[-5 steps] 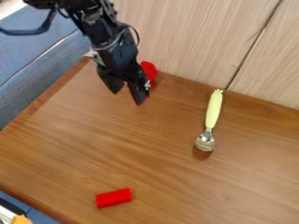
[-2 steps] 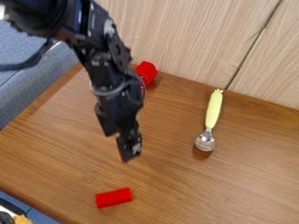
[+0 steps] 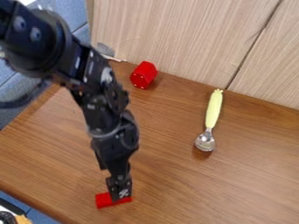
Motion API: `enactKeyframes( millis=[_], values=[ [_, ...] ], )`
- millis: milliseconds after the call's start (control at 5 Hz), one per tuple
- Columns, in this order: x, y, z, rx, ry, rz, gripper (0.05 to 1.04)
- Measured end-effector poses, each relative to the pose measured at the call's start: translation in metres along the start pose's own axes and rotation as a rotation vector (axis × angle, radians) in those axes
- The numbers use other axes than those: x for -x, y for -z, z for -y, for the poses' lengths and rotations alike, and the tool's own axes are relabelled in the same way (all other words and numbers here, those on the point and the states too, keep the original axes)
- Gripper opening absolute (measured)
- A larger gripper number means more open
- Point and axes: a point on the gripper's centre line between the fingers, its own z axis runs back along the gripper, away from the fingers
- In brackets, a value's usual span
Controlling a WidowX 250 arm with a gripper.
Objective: Move the red object to the upper middle of the table
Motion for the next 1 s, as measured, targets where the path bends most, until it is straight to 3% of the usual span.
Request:
enactKeyframes(
  millis=[200, 400, 800, 1000],
  values=[
    [0.006, 0.018, 0.005, 0.055, 0.093, -0.015, 1.001],
    [0.001, 0.024, 0.004, 0.053, 0.146, -0.027, 0.964],
    [-0.005, 0.029, -0.002, 0.021, 0.186, -0.030, 0.398],
    [-0.006, 0.030, -0.001, 0.008, 0.191, -0.031, 0.280]
  ],
)
